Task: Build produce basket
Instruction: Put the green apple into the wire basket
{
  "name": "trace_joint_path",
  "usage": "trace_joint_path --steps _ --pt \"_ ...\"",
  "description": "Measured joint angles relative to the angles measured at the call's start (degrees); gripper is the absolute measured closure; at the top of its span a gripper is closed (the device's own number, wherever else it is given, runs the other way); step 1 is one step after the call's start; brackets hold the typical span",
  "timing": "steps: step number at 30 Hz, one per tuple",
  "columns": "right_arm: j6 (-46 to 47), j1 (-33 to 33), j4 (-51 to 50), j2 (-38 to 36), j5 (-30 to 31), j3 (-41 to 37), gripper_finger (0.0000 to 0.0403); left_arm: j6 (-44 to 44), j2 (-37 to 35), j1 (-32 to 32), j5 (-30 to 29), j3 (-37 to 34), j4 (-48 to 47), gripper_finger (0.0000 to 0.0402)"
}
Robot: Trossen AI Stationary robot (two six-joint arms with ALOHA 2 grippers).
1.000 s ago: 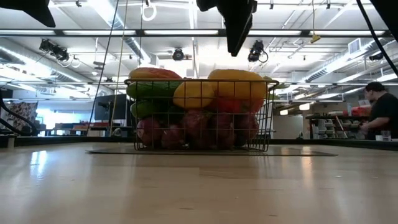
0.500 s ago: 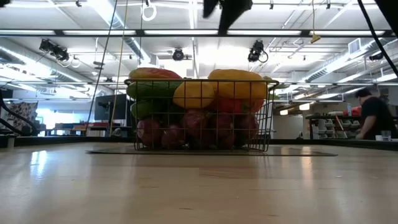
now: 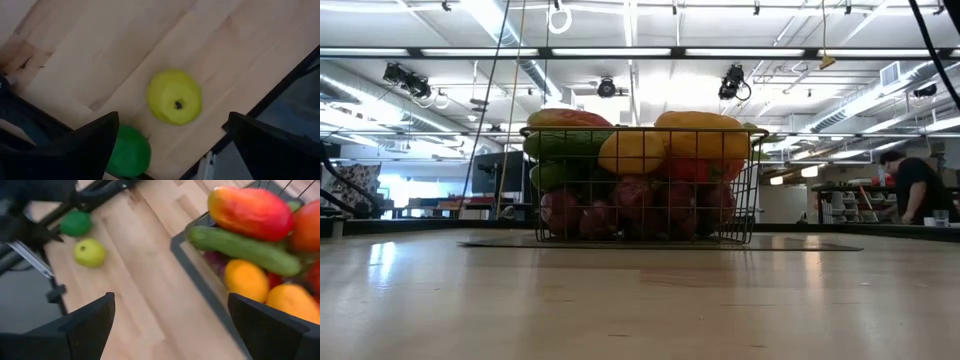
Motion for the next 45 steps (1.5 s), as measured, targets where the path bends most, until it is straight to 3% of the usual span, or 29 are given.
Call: trace_joint_path --steps 13,34,45 --pt "16.67 6.21 0.40 0.24 1.04 -0.15 0.0011 0.67 11.50 -4.46 1.40 0.00 7.08 0.0019" --pt "11.79 10.23 -2.51 0.28 3.32 -0.32 0.0012 -1.62 26.22 -1.57 5.94 -0.02 12.95 0.0019" --pt "11.62 10.43 -7.64 0.28 3.63 -0.33 0.0012 1.09 21.91 2.49 6.46 -0.01 13.03 0.0051"
